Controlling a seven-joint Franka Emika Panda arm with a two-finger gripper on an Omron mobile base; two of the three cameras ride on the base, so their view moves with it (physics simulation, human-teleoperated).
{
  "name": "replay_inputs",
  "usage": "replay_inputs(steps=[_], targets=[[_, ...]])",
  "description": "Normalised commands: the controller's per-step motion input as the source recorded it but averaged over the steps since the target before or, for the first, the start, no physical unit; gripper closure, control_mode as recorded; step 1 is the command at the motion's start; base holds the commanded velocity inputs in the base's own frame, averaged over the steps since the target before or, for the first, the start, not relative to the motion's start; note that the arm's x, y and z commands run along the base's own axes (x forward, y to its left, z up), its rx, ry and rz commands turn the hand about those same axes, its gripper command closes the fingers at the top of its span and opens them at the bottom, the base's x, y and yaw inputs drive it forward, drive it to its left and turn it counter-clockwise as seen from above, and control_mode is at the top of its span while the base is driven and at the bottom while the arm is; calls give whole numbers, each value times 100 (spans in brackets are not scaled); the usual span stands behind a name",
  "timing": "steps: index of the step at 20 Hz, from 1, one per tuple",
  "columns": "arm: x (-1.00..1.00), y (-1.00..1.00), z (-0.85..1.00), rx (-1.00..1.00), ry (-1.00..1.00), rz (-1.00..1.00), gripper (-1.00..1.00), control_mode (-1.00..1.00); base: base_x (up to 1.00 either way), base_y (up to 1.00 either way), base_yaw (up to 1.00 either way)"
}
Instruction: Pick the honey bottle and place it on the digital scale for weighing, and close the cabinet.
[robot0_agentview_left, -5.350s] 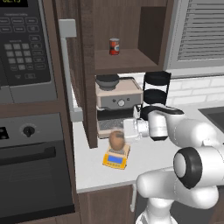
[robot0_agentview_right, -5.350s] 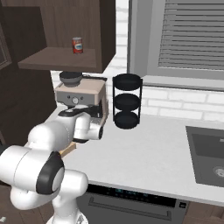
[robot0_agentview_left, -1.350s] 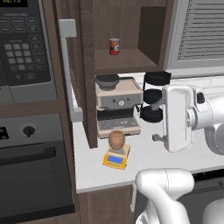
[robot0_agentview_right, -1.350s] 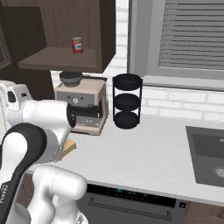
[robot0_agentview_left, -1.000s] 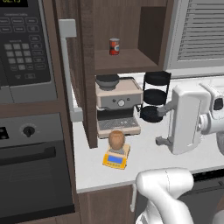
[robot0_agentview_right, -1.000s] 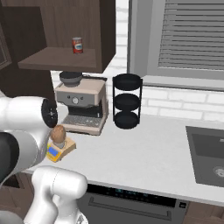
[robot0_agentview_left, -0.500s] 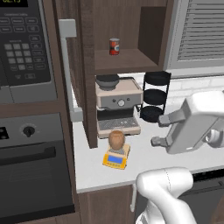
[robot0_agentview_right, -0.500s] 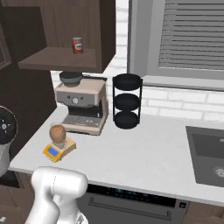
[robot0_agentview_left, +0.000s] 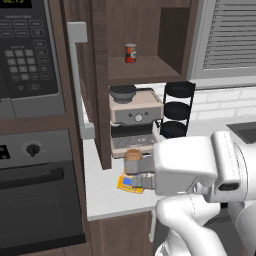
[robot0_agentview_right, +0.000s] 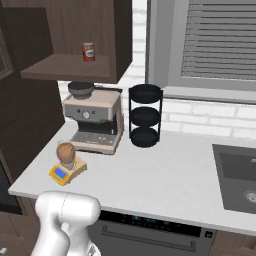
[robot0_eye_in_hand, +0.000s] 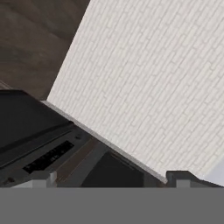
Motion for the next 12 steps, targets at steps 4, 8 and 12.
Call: replay_inputs(steps=[4,8,12], targets=[[-25,100,-70,9,-8,-30,-100,-100,0,0,0],[-7,90,-72,18,-20,-37,-100,-100,0,0,0],[0,73,-65,23,-32,-30,-100,-100,0,0,0]])
